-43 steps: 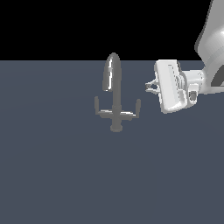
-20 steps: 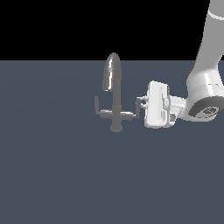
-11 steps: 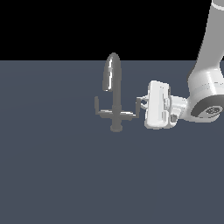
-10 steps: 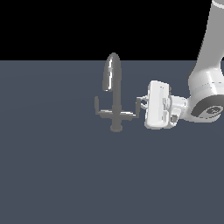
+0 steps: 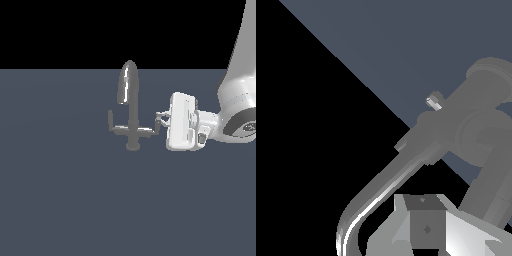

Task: Turn on the faucet by rotating a designated handle.

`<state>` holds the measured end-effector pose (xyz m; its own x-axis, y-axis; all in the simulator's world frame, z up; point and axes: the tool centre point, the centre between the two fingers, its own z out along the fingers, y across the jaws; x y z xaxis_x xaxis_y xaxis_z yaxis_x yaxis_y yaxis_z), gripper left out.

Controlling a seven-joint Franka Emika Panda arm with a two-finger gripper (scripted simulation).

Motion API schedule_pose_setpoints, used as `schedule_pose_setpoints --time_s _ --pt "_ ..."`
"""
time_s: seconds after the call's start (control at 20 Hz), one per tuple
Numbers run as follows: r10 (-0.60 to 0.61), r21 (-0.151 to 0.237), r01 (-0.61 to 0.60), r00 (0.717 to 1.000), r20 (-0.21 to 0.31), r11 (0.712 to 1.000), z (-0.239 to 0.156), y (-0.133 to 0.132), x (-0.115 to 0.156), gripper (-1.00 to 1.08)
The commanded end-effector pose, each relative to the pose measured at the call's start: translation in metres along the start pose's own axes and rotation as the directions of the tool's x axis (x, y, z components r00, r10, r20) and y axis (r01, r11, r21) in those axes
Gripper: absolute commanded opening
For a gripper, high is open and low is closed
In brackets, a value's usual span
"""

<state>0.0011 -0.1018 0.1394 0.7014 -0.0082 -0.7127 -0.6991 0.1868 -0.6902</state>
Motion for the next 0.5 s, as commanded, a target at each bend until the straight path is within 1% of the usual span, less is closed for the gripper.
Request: schedule_pose_setpoints --time_s 0.0,0.05,0.45 --pt "-0.003 -0.002 0.003 1.0 0.01 1.0 0.001 -0.001 -0.009 -1.0" --pt "-0.001 -0.001 0.001 1.0 0.003 1.0 0.001 0.0 -0.003 -1.0" --pt "-0.002 -0.001 0.002 1.0 0.006 1.0 0.001 0.026 -0.016 -1.0"
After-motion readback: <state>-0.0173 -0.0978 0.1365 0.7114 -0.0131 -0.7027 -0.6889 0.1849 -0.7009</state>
